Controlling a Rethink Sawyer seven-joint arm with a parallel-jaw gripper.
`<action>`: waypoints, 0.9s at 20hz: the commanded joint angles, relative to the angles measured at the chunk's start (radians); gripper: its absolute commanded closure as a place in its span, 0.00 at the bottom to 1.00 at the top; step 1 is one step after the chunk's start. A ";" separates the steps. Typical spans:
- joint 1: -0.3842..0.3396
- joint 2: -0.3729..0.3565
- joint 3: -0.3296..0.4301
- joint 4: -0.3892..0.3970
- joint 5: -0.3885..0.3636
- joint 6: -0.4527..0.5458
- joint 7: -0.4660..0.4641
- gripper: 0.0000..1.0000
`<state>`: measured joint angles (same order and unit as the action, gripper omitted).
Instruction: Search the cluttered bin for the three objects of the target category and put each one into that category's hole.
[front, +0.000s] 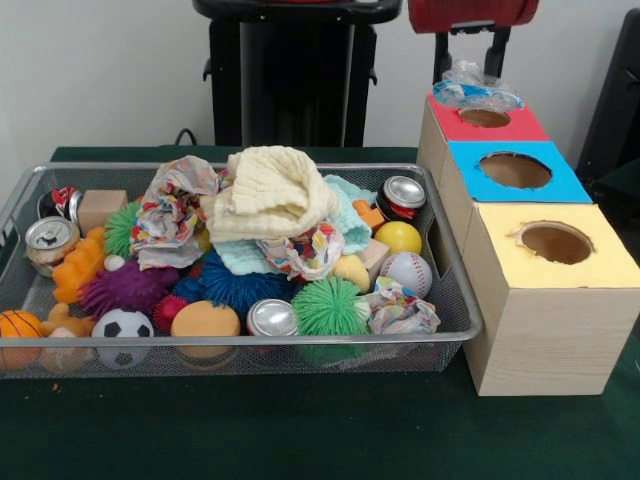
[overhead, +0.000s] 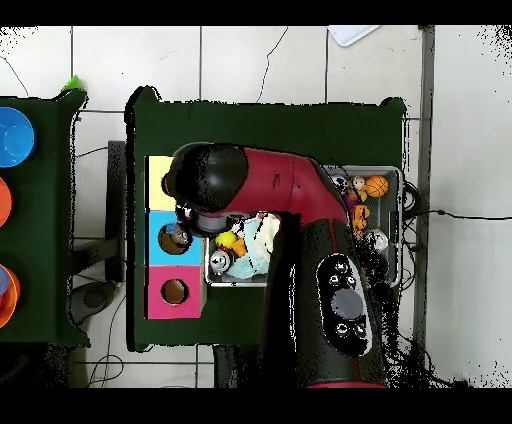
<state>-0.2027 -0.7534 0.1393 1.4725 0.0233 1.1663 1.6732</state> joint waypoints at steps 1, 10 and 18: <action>0.004 0.070 -0.010 -0.045 0.057 0.095 0.280 1.00; 0.033 0.114 -0.017 -0.053 0.095 0.015 0.296 1.00; 0.054 0.149 -0.047 -0.023 0.127 -0.027 0.312 1.00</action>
<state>-0.1554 -0.6725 0.1074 1.4287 0.1101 1.1661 1.6931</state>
